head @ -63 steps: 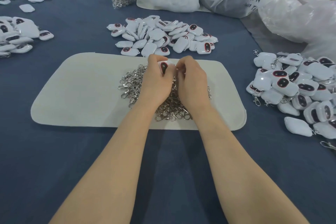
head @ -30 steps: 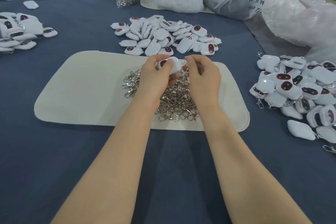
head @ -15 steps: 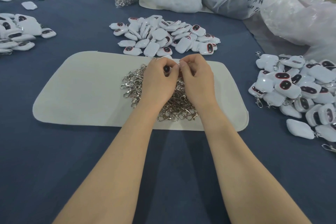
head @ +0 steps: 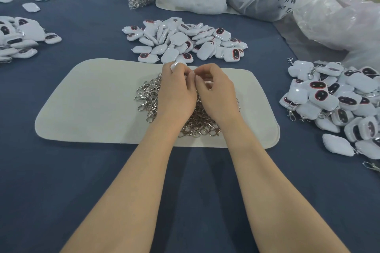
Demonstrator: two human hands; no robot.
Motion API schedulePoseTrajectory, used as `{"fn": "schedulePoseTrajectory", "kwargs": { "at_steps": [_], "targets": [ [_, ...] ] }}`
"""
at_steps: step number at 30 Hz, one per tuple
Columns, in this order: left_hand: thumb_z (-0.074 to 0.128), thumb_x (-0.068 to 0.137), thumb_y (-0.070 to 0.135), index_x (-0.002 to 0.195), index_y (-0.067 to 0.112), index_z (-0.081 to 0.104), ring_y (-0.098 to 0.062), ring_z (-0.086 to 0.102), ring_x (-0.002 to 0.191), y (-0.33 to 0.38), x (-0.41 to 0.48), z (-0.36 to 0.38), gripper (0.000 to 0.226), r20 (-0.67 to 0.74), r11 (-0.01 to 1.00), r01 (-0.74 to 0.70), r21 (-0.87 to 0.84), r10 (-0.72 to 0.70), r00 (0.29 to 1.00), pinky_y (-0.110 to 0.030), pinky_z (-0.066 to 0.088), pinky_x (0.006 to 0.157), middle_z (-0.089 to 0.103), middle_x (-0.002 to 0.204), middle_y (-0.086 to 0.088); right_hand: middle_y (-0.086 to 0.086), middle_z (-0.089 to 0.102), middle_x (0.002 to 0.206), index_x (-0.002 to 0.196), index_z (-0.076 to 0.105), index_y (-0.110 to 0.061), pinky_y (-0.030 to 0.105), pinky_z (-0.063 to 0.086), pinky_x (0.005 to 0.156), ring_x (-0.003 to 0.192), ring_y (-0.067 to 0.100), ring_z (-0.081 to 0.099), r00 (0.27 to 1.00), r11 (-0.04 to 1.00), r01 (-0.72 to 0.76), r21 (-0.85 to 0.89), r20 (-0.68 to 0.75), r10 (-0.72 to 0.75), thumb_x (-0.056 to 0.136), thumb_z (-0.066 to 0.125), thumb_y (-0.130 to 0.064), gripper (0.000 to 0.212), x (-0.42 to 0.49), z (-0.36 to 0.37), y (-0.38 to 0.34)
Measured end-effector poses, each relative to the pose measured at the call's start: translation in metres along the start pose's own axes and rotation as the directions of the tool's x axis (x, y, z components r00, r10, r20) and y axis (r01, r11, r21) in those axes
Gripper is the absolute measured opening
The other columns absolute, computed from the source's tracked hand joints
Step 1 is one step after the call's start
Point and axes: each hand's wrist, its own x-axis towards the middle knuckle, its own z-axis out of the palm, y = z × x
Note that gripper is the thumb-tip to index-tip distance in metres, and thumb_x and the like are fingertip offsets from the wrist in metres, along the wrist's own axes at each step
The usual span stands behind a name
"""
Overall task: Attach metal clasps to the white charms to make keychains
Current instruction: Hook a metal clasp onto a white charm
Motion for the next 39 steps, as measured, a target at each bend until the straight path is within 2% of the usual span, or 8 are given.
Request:
{"fn": "schedulePoseTrajectory", "kwargs": {
  "at_steps": [4, 9, 12, 15, 20, 29, 34, 39],
  "targets": [
    [0.046, 0.097, 0.014, 0.100, 0.005, 0.055, -0.012, 0.043, 0.085, 0.0009, -0.0004, -0.0011, 0.014, -0.015, 1.000, -0.003, 0.015, 0.003, 1.000, -0.022, 0.036, 0.076, 0.045, 0.123, -0.010, -0.013, 0.062, 0.093, 0.101, 0.057, -0.021, 0.024, 0.048, 0.089, 0.094, 0.004, 0.059, 0.999, 1.000, -0.004, 0.027, 0.052, 0.003, 0.091, 0.053, -0.007, 0.018, -0.0010, 0.0021, -0.0011],
    [0.044, 0.098, 0.016, 0.099, 0.008, 0.054, -0.011, 0.042, 0.081, 0.0007, -0.0004, 0.0003, 0.013, 0.007, 1.000, 0.023, 0.005, -0.024, 1.000, -0.019, 0.032, 0.071, 0.045, 0.121, -0.009, -0.010, 0.062, 0.091, 0.104, 0.060, -0.016, 0.004, 0.039, 0.072, 0.081, -0.002, 0.054, 1.000, 1.000, 0.012, -0.028, 0.007, -0.012, 0.093, 0.048, -0.005, 0.019, -0.0004, 0.0025, 0.0004],
    [0.043, 0.099, 0.016, 0.099, 0.009, 0.053, -0.003, 0.040, 0.073, 0.0003, 0.0002, 0.0017, 0.013, 0.023, 0.999, 0.037, 0.003, -0.037, 0.999, -0.017, 0.027, 0.067, 0.046, 0.120, -0.010, -0.004, 0.065, 0.099, 0.105, 0.061, -0.013, 0.012, 0.041, 0.077, 0.088, 0.007, 0.055, 1.000, 0.999, 0.014, -0.034, -0.015, -0.015, 0.094, 0.047, -0.006, 0.019, -0.0010, 0.0025, -0.0010],
    [0.042, 0.099, 0.016, 0.099, 0.008, 0.053, 0.007, 0.039, 0.073, -0.0010, 0.0006, 0.0022, 0.013, 0.024, 0.999, 0.049, -0.020, -0.048, 0.999, -0.015, 0.026, 0.066, 0.045, 0.119, -0.010, -0.005, 0.064, 0.099, 0.105, 0.061, -0.013, 0.014, 0.042, 0.079, 0.086, 0.006, 0.055, 1.000, 0.999, 0.020, -0.032, -0.008, -0.020, 0.094, 0.050, -0.008, 0.016, -0.0016, 0.0025, -0.0023],
    [0.048, 0.097, 0.019, 0.095, 0.014, 0.055, -0.002, 0.045, 0.077, -0.0013, 0.0003, 0.0024, 0.008, 0.007, 0.996, 0.054, -0.067, -0.054, 0.999, -0.013, 0.030, 0.068, 0.043, 0.109, 0.000, -0.011, 0.059, 0.086, 0.100, 0.059, -0.013, 0.008, 0.043, 0.074, 0.080, 0.000, 0.055, 0.998, 1.000, 0.021, 0.016, -0.060, -0.020, 0.093, 0.054, -0.007, 0.010, -0.0032, 0.0014, -0.0021],
    [0.055, 0.093, 0.015, 0.090, 0.017, 0.057, 0.007, 0.045, 0.073, -0.0026, 0.0010, 0.0016, 0.003, -0.002, 0.998, 0.039, -0.056, -0.039, 0.999, 0.003, 0.032, 0.066, 0.047, 0.106, 0.002, -0.012, 0.059, 0.082, 0.090, 0.053, -0.019, 0.019, 0.048, 0.077, 0.084, 0.010, 0.060, 0.996, 0.998, -0.014, 0.059, -0.084, 0.019, 0.090, 0.059, -0.010, 0.012, -0.0016, -0.0006, -0.0013],
    [0.052, 0.094, 0.013, 0.094, 0.011, 0.058, -0.008, 0.046, 0.081, -0.0018, 0.0003, 0.0006, 0.007, -0.008, 1.000, 0.009, -0.023, -0.010, 1.000, -0.014, 0.036, 0.073, 0.048, 0.113, -0.004, -0.014, 0.058, 0.079, 0.089, 0.053, -0.018, 0.019, 0.049, 0.075, 0.078, 0.010, 0.059, 0.998, 0.999, 0.005, 0.046, -0.063, -0.003, 0.088, 0.060, -0.008, 0.012, -0.0007, 0.0001, -0.0011],
    [0.048, 0.095, 0.011, 0.097, 0.009, 0.057, -0.012, 0.047, 0.087, -0.0004, -0.0021, -0.0009, 0.009, -0.002, 1.000, -0.004, -0.004, 0.004, 1.000, -0.029, 0.043, 0.083, 0.046, 0.122, -0.006, -0.014, 0.056, 0.074, 0.084, 0.050, -0.023, 0.014, 0.041, 0.064, 0.065, 0.005, 0.052, 1.000, 0.999, 0.000, 0.052, -0.026, 0.001, 0.087, 0.059, -0.007, 0.018, -0.0011, -0.0003, -0.0007]
  ]
}}
